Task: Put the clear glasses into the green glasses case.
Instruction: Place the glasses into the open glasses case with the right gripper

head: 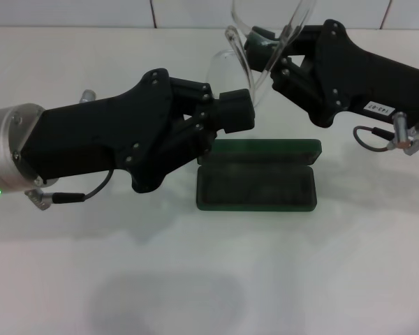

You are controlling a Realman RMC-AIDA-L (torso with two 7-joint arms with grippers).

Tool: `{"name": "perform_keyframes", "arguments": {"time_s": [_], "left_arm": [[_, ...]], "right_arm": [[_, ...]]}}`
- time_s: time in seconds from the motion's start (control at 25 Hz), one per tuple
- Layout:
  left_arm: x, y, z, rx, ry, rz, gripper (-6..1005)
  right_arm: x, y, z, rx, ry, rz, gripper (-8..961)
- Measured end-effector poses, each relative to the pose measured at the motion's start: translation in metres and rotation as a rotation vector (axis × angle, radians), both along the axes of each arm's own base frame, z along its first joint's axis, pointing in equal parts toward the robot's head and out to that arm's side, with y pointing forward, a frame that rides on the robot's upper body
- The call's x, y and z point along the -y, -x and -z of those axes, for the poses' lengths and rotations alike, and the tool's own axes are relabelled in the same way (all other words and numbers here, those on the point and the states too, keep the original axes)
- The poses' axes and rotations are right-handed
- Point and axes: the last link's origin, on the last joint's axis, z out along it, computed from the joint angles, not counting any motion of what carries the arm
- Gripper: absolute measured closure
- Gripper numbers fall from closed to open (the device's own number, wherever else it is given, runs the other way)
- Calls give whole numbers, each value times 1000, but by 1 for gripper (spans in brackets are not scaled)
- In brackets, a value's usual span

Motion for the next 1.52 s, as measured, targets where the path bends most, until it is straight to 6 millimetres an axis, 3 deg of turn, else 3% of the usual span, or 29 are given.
{"name": "perform_keyframes", "arguments": {"time_s": [1.0, 1.52], "left_arm": [[-1, 0, 0, 12, -14, 0, 958], [-1, 2, 0, 19, -22, -10, 958]], "right_arm": [[6, 16, 30, 158, 100, -109, 845], [4, 14, 28, 149, 56, -95, 845]]}}
